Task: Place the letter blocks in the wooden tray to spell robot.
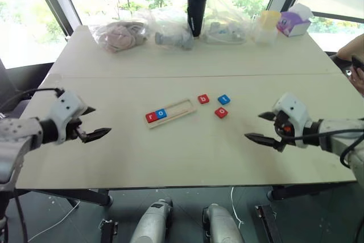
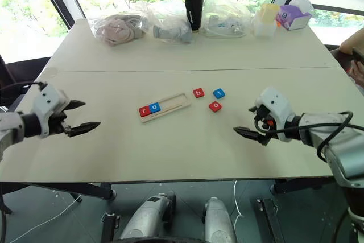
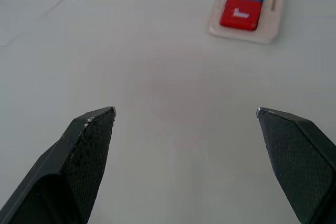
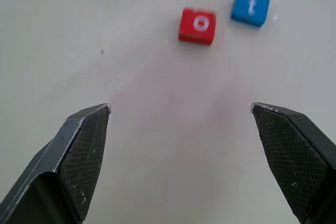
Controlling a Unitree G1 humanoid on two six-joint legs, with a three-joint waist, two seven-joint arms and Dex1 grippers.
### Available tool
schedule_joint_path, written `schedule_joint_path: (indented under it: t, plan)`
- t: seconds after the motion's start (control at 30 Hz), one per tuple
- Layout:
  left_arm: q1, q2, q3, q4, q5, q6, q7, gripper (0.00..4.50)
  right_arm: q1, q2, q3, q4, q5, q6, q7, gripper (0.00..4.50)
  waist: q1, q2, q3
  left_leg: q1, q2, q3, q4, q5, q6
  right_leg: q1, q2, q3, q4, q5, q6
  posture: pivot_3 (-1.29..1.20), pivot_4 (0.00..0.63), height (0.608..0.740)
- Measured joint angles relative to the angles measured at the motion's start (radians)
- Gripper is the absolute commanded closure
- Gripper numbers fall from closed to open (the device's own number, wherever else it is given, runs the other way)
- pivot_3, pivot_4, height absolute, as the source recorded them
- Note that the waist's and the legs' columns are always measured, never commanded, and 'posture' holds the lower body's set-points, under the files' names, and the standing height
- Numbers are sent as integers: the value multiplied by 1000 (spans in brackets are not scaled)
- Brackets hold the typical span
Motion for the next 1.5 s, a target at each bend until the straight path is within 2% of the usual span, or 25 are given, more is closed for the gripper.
schedule_joint_path:
  t: [0.13,0.27,0.33,0.6,1.0,1.03,1.13,1.4,1.5]
  plan:
    - [-61,-23,-121,5,26,-9,-42,0,-17,32,71,-85,0,41,-41,54,-3,0,0,-1,0,1,-2,0,0,-1,0,0,-2,0,0,0,150,740]
    - [-169,-147,-258,116,89,-76,-61,0,-65,183,134,-181,20,116,-150,54,0,0,0,-2,0,0,-1,2,2,-2,1,0,0,3,4,0,150,740]
    - [-233,-197,-306,198,124,-122,-64,0,-89,223,166,-222,30,141,-182,54,1,0,0,-2,0,0,2,2,2,-2,2,0,1,3,4,0,150,740]
    - [-363,-325,-374,466,219,-264,-88,0,-84,210,190,-234,4,154,-215,54,1,-1,0,-2,-1,0,8,1,2,0,1,0,-3,7,9,0,150,740]
    - [-429,-421,-378,642,253,-318,-96,0,-48,188,197,-276,-1,154,-218,54,1,-1,-1,0,0,0,10,1,2,4,2,-1,-1,8,10,0,150,740]
    - [-431,-422,-378,649,255,-325,-97,554,-48,188,197,-278,-1,157,-218,0,1,-1,-1,1,0,0,10,0,2,4,2,-1,-1,8,9,0,150,740]
    - [-430,-425,-379,649,257,-329,-99,1342,-49,188,197,-282,1,165,-219,0,0,-1,-1,1,0,0,11,0,2,4,2,0,-1,8,8,0,150,740]
    - [-429,-426,-375,641,261,-321,-106,1343,-59,165,194,-286,7,184,-211,0,0,-1,-1,1,0,0,11,1,2,3,2,0,-1,9,9,0,150,740]
    - [-397,-391,-374,573,255,-317,-151,1343,-44,128,170,-281,9,175,-185,0,-2,-1,-1,-2,0,0,11,1,3,3,2,0,-1,9,9,0,150,740]
